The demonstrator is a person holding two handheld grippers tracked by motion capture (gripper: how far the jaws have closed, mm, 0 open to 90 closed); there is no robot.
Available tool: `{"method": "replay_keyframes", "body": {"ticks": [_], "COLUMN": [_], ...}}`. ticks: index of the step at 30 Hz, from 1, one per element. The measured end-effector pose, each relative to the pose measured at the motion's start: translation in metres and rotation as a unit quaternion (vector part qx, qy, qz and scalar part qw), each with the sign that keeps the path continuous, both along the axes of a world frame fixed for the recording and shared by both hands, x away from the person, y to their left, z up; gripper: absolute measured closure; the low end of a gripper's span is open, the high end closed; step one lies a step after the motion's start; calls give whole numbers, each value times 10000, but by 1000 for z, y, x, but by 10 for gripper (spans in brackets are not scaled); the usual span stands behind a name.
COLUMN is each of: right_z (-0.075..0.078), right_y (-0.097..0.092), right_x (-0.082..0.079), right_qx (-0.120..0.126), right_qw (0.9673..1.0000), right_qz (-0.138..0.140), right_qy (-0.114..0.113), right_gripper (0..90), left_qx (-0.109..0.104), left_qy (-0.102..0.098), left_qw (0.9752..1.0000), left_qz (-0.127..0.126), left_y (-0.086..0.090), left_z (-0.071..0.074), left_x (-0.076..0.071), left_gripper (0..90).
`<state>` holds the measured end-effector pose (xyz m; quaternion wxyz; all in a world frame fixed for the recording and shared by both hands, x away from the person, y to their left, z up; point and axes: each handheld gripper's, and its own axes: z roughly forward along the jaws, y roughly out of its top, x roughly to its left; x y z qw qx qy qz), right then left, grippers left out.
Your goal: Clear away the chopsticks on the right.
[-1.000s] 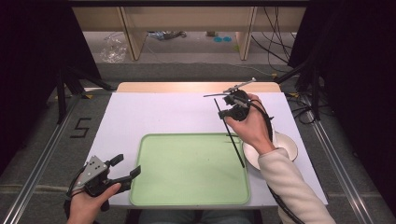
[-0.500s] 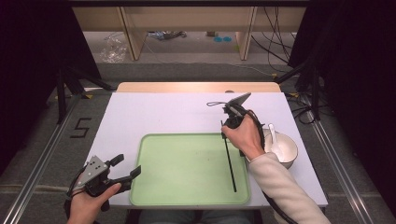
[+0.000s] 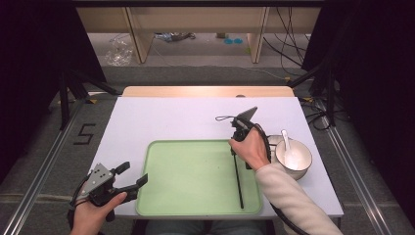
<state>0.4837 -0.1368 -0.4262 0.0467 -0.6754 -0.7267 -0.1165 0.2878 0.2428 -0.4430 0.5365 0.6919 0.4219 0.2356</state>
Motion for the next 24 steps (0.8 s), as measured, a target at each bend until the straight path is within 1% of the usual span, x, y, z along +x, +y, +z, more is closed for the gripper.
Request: {"method": "replay_keyframes", "body": {"ticks": [1, 3, 4, 5, 6, 7, 8, 9, 10, 11, 12, 13, 14, 15, 16, 18, 19, 20, 21, 22, 23, 24], "right_z": [-2, -4, -4, -4, -7, -7, -7, -8, -11, -12, -12, -13, -14, -14, -14, -12, -12, -7, -3, 3, 9, 15], "right_y": [0, 0, 1, 1, 0, 1, 1, 0, 0, 2, 2, 4, 5, 5, 4, 5, 6, 4, 3, 4, 3, 1], "right_x": [1, 0, 1, 1, 1, 2, 2, 2, 1, 1, 1, 1, 1, 1, 1, 0, 0, -1, -2, -3, -5, -6], "right_qx": [9, -4, 9, 9, -13, 0, 0, -90, -107, -98, -98, -146, -199, -199, -173, -163, -139, -152, -154, -164, -152, -106], "right_qw": [10000, 10000, 10000, 10000, 10000, 9999, 9999, 9999, 9999, 9998, 9998, 9996, 9996, 9996, 9995, 9995, 9997, 9992, 9987, 9985, 9969, 9940], "right_qz": [33, -6, -70, -70, -8, -109, -109, -11, 67, 20, 20, 69, 55, 55, 153, 129, 112, 361, 481, 529, 755, 1027], "right_qy": [-77, -90, 67, 67, 31, 102, 102, 137, 61, 153, 153, 217, 207, 207, 218, 255, 191, 66, -33, -2, -150, -370], "right_gripper": [880, 880, 880, 880, 880, 880, 880, 879, 879, 878, 878, 873, 867, 867, 853, 841, 836, 827, 828, 827, 821, 812], "left_qx": [1, 2, 2, 2, 3, 0, 2, 5, 3, 3, 2, 2, -3, 0, -2, -7, -7, -11, -13, -13, -12, -12], "left_qy": [2, 2, 5, 5, 7, 7, 5, 5, 1, 2, 5, 7, 10, 15, 15, 9, 12, 12, 13, 13, 20, 20], "left_qw": [10000, 10000, 10000, 10000, 10000, 10000, 10000, 10000, 10000, 10000, 10000, 10000, 10000, 10000, 10000, 10000, 10000, 10000, 10000, 10000, 10000, 10000], "left_qz": [-2, -4, -7, -7, -7, -8, -6, -4, -3, -3, -3, -9, -11, -15, -16, -15, -15, -12, -15, -15, -23, -23], "left_y": [0, 0, 0, 0, 0, 0, 0, 0, 0, 0, 0, 0, 0, 0, 0, 0, 0, 0, 0, 0, 0, 0], "left_z": [0, 0, 0, 0, 0, 0, 0, 0, 0, 0, 0, 0, 0, 0, 0, 0, 0, 0, 0, 0, 0, 0], "left_x": [0, 0, 0, 0, 0, 0, 0, 0, 0, 0, 0, 0, 0, 0, 0, 0, 0, 0, 0, 0, 0, 0], "left_gripper": [203, 203, 203, 203, 203, 203, 203, 203, 202, 203, 203, 203, 202, 202, 202, 202, 202, 202, 202, 202, 203, 202]}}
